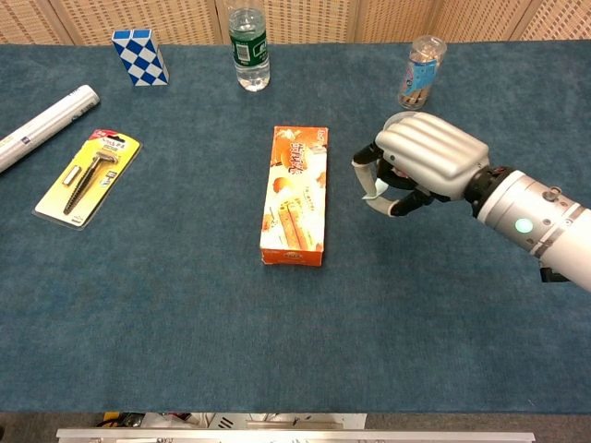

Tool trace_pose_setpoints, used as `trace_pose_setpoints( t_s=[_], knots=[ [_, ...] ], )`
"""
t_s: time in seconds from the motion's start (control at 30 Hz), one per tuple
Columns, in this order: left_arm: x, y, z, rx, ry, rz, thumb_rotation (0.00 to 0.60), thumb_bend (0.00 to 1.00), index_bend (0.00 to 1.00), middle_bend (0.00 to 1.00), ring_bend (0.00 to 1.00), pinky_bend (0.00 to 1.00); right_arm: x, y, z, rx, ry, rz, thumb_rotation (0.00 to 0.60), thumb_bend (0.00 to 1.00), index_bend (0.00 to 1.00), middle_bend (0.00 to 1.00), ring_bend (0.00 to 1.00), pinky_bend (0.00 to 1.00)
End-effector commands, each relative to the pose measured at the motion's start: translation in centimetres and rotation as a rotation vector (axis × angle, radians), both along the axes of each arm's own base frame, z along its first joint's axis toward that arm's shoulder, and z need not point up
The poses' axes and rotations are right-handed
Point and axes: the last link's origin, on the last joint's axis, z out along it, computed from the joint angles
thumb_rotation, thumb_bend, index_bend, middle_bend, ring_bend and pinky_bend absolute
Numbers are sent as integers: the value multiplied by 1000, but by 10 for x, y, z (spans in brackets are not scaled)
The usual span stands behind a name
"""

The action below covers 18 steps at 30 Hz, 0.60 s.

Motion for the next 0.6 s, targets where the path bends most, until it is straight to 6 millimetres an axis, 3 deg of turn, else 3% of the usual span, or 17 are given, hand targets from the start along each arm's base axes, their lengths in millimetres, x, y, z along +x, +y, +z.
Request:
trace_pose_setpoints(
  t_s=[0.03, 0.6],
  knots=[
    [1, -1, 1, 2, 0, -1, 600, 240, 150, 176, 185, 126, 11, -4, -8, 15, -19, 9, 600, 298, 640, 979, 1000, 1000],
    [2, -9, 4, 15, -2, 4, 600, 239, 150, 176, 185, 126, 54, -26, -56, 87, -138, -19, 600, 297, 640, 977, 1000, 1000]
  ],
)
